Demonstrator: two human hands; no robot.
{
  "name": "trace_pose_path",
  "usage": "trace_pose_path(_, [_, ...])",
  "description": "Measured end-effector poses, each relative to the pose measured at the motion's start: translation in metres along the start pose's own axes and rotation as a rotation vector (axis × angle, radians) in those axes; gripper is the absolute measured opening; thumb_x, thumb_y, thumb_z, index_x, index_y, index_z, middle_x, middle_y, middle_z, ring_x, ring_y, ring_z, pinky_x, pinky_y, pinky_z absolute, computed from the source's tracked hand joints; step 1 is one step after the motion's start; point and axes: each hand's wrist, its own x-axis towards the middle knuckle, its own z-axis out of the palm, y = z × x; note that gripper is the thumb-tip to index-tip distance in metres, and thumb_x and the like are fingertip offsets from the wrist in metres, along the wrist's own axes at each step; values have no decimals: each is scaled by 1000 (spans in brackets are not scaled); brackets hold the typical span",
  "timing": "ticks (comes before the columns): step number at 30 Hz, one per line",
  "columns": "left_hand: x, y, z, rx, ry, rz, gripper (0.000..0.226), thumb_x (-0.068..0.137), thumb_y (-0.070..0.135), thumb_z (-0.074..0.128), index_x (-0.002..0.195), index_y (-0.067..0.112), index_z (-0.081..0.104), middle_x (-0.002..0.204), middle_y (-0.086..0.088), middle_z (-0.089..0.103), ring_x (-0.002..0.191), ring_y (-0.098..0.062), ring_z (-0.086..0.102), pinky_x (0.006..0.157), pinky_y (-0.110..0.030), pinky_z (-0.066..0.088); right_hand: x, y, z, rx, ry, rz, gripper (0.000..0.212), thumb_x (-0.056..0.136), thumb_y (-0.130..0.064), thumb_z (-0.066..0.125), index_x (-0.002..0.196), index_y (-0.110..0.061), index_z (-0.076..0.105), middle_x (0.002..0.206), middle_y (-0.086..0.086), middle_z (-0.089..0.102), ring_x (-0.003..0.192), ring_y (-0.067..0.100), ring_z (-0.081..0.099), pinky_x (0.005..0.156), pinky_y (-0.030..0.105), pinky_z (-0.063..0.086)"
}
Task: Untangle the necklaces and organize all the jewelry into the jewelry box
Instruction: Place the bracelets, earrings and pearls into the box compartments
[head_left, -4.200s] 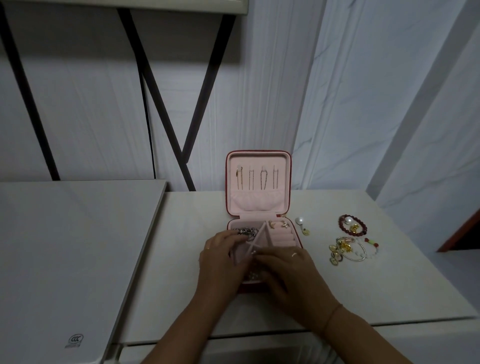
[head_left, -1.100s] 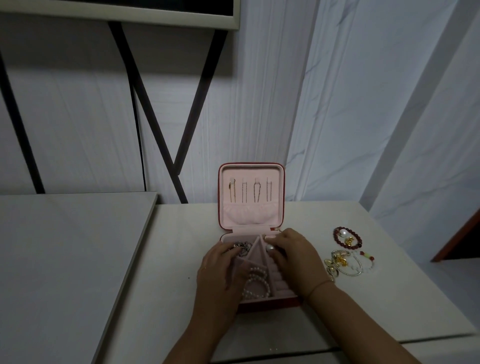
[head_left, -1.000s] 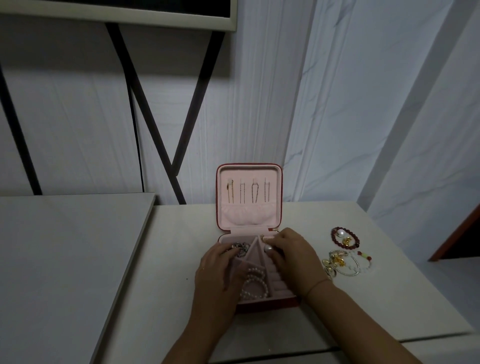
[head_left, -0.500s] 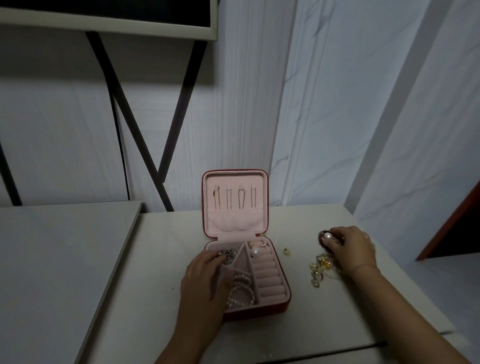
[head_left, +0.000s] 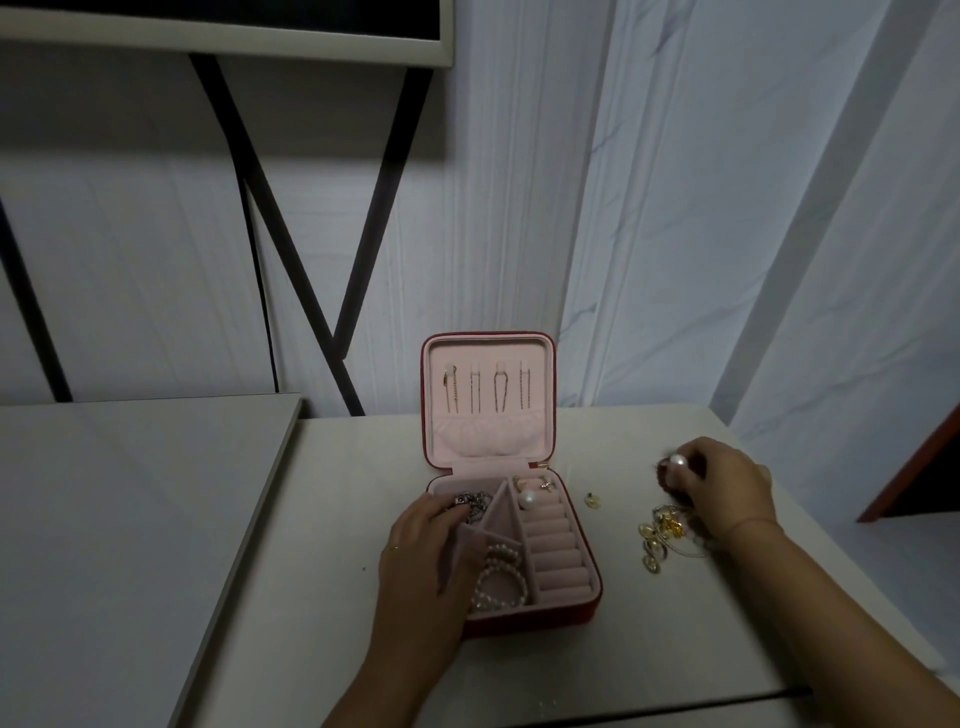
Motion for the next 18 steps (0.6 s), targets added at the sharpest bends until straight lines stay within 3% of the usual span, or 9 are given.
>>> trace_pose_path(3, [0, -1, 1, 16, -6, -12, 70, 81, 73, 23, 126, 30, 56, 134, 19, 43, 123, 4, 31, 109, -29, 27, -16, -28, -12, 266, 22, -93, 5, 86, -18, 68, 90, -17, 66, 78, -2, 65, 77, 17, 61, 76, 27, 45])
trace_pose_path(7, [0, 1, 1, 22, -15, -28, 76, 78, 77, 20, 128, 31, 54, 132, 22, 39, 124, 3, 31, 110, -28, 24, -50, -73, -3, 434, -166, -324, 15, 80, -11, 74, 86, -24, 69, 77, -11, 67, 71, -2, 60, 67, 6, 45])
trace_pose_path(9, [0, 1, 1, 11, -5, -13, 74, 79, 76, 22, 126, 30, 55, 131, 21, 40, 123, 3, 31, 109, -26, 24, -59, -83, 8, 395, -229, -389, 19, 80, -12, 73, 88, -29, 68, 82, -13, 67, 76, -3, 60, 70, 7, 45])
trace_pose_path(13, [1, -2, 1, 21, 14, 18, 65, 84, 68, 27, 124, 28, 58, 131, 18, 45, 122, 3, 34, 108, -25, 26, -61, -83, 16, 334, -200, -434, 20, 79, -10, 74, 93, -24, 70, 85, -12, 64, 77, -3, 56, 70, 6, 40])
trace_pose_path(18, [2, -3, 2, 25, 17, 19, 63, 85, 67, 27, 123, 27, 58, 131, 15, 48, 121, 1, 36, 108, -27, 28, -63, -87, 16, 291, -124, -459, 14, 81, -13, 72, 93, -21, 70, 85, -11, 61, 78, 7, 56, 73, 23, 46])
